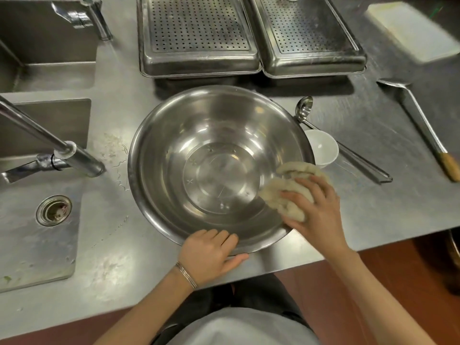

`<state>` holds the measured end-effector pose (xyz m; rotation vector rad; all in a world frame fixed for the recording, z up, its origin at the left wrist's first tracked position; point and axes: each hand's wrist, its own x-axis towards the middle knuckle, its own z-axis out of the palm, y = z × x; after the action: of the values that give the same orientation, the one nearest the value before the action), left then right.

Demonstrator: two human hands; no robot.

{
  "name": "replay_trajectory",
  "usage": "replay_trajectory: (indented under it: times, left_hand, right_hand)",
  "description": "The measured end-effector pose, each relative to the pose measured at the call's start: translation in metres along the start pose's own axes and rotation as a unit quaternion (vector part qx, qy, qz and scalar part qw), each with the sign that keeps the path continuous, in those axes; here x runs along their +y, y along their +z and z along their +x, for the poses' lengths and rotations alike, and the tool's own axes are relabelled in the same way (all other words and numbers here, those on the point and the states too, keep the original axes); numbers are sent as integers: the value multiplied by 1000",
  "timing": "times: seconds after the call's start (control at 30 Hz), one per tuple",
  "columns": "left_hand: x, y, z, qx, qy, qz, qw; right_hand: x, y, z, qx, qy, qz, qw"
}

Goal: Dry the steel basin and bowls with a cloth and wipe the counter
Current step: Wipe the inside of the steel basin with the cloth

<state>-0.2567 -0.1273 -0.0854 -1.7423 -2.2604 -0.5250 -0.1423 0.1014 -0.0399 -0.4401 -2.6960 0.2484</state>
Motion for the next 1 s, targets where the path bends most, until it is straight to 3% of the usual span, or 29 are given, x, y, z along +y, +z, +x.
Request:
replay_trajectory:
  times: [0.2, 0.3, 0.47, 0.57, 0.67, 0.87, 1.0]
  left_hand:
    - [-80, -17, -8, 3, 107, 28, 994]
    - [-88, -29, -9, -22, 88, 12, 996]
    - [-19, -8, 2, -10, 4, 8, 1000]
    - [0, 4, 15, 11, -35, 29, 999]
    - [-10, 4, 12, 36, -17, 49, 998]
    - [-30, -3, 5, 24, 42, 28, 998]
    - [-42, -7, 2, 11, 55, 27, 998]
  right_hand:
    - [26, 4, 29, 23, 62, 77, 995]
    - [1, 8, 18, 35, 90, 98, 990]
    - [-42, 14, -11, 67, 124, 118, 983]
    - [-46, 15, -17, 46, 89, 98, 990]
    - [-15, 13, -4, 46, 50, 80, 994]
    - [42, 7, 53, 26, 106, 71, 991]
    - [33, 7, 54, 42, 147, 91, 984]
